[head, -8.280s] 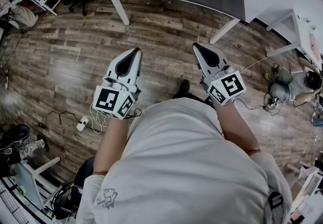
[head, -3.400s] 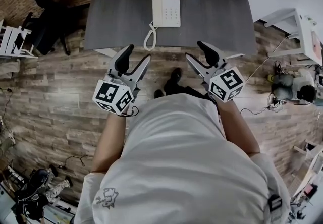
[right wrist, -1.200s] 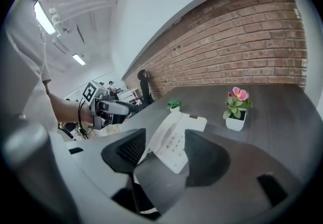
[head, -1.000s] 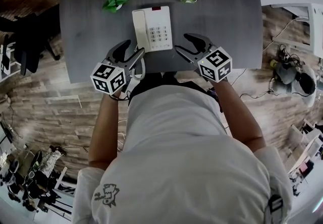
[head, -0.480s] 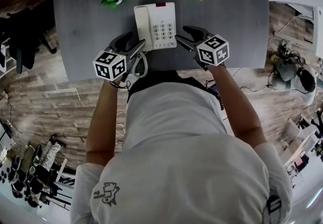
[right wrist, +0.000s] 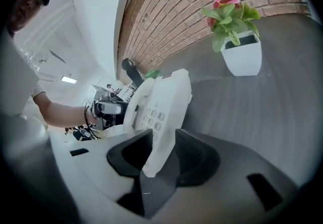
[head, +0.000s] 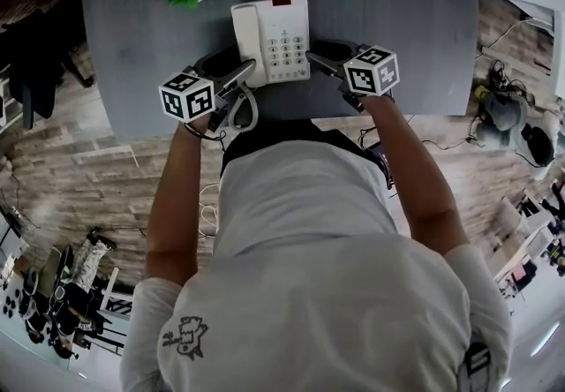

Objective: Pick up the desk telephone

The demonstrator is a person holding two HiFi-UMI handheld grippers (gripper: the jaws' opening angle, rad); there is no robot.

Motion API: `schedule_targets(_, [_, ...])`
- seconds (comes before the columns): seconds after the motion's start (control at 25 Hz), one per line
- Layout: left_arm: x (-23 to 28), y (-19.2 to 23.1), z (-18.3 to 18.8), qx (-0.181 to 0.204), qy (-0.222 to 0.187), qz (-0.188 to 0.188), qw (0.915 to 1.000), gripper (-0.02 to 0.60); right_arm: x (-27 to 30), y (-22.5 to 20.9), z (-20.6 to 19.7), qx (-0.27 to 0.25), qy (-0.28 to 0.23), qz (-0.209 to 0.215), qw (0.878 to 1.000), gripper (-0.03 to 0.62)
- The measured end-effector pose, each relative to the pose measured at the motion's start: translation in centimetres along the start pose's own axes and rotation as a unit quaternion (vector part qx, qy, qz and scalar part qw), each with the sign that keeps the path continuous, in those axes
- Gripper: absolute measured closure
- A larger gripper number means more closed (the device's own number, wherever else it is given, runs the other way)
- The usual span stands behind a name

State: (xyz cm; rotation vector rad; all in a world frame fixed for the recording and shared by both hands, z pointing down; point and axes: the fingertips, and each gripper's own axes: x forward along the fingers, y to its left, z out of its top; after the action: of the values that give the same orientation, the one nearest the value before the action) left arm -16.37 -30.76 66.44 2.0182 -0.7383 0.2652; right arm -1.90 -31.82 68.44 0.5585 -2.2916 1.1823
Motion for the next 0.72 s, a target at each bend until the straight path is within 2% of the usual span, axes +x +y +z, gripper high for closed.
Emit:
schedule_targets(0.4, [0.8,0.9,0.2,-0.018,-0.005,-0.028,0.9994,0.293,1.3,-0.4,-0.2,0.005,0.016,0.021,1.0,0.485])
schedule_targets(0.72, [1.1,1.0,0.1,-0.042,-0.007,-0.056,0.9975,0.27,1.3,-0.2,-0.2,0.015,0.013,0.049,0.999,0.497])
